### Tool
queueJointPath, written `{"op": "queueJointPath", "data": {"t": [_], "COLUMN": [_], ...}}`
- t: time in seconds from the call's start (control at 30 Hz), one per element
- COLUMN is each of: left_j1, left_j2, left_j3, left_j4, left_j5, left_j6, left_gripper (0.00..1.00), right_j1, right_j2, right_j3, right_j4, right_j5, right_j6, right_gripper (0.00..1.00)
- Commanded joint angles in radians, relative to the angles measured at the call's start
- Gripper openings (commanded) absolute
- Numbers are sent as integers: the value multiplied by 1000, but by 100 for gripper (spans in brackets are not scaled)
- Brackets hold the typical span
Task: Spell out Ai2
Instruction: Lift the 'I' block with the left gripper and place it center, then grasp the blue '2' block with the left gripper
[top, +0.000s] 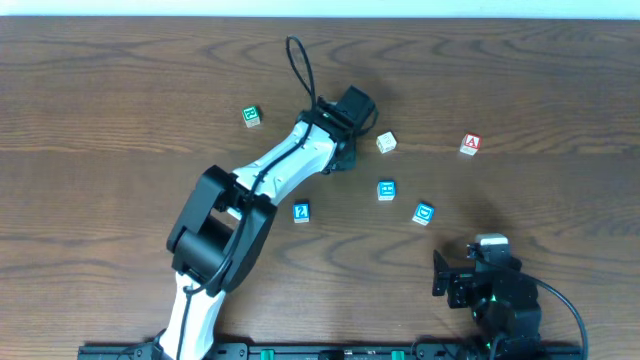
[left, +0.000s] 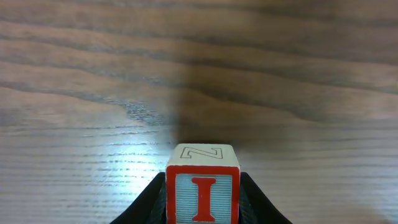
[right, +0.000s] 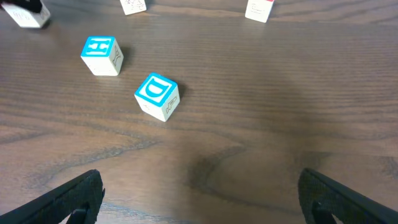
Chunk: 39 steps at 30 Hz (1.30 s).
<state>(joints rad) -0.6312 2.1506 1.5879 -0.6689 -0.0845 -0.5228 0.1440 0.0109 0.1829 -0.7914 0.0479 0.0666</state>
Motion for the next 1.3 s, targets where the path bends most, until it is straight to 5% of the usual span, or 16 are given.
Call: {"op": "queueJointPath", "data": {"t": [0.0,0.3,0.37,0.67,0.93,1.27], "left_j1": [3,3,3,3,2,4], "left_j2": [16,19,21,21,21,16], "left_j3": [-9,-9,-9,-9,-9,-8], "left_j4": [12,27,27,27,27,24], "left_j5": [3,18,29,32,32,31], "left_j6": [6,7,16,29,29,50], "left_gripper": [6,6,19,24,41,45], "right_j1": [-8,-8,-8,-8,-8,-8], "right_j2": [-5,-5,-5,-5,-5,-5], "right_j3": [-8,-8,-8,-8,-8,-8], "right_j4": [-2,-2,-2,-2,-2,-2], "right_j5": [-4,-4,-4,-3,-4,-4], "right_j6": [-12,-12,-12,-12,-12,-12], "right_gripper": [99,99,99,99,99,99]}}
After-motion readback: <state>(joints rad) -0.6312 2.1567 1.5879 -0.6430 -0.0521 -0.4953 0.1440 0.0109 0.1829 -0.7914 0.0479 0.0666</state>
